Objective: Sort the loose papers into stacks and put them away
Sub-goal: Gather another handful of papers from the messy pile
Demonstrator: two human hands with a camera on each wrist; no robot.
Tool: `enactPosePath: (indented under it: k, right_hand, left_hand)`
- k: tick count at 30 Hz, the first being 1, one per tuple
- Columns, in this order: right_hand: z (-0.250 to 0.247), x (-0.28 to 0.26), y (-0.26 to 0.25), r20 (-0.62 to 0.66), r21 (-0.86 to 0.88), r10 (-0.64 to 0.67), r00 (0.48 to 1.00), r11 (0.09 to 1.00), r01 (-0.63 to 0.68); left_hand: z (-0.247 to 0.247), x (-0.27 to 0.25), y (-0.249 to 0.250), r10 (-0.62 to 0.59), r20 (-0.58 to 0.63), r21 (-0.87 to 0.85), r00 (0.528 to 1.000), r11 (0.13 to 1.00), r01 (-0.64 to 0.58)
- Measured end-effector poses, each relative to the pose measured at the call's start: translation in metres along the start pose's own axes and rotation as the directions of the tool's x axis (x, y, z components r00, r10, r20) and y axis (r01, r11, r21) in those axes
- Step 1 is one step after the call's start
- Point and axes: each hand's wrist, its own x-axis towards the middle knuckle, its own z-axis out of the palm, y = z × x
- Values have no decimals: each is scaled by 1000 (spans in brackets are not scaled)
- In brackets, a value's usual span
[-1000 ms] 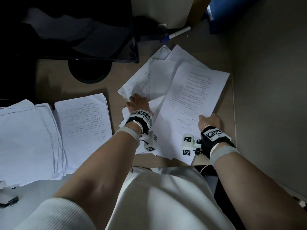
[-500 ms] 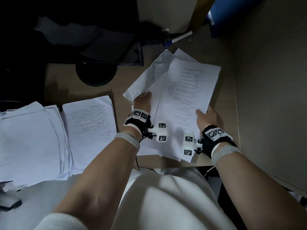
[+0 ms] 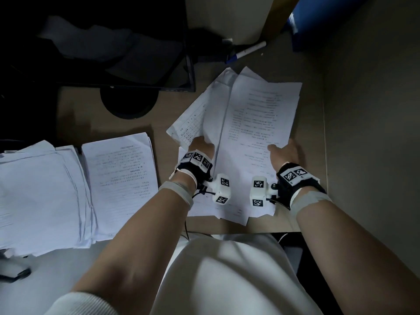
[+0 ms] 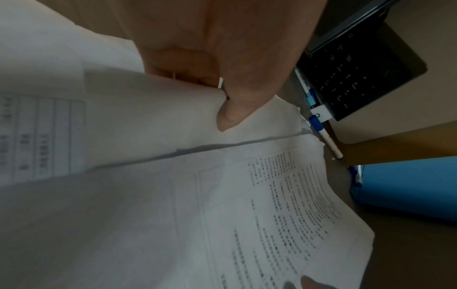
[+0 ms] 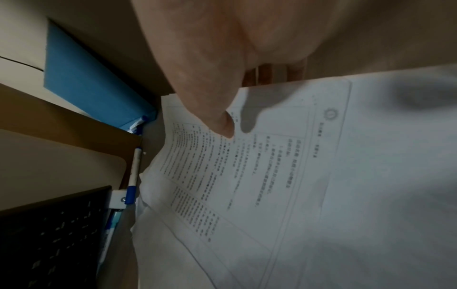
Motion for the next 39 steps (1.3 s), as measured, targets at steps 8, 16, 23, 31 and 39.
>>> enactPosePath:
  k: [8,16,23,31,39]
  right_hand:
    - [0,-5,-16,123,-130,123,985,986,-107]
    - [-18,-14,3,136,-19,81,987,997,-79]
    - [-34,-29,11,143,-34,86,986,996,-82]
    - [-33,-51,33,267,-118,106,958,990,-76]
    - [-35,-43,26,43,282,161,986,945,-166]
  left_hand:
    - [2,-3,21,106,83,29,991,994,-109]
    - [22,-18,15,176,225,5,958,983,-182]
    - [19,-28,16,128,212,-1,969,991,-131]
    - [13,-43,-13,156,248,109,956,976,-188]
    - [-7,-26,13,404,79,49,911,911,-409]
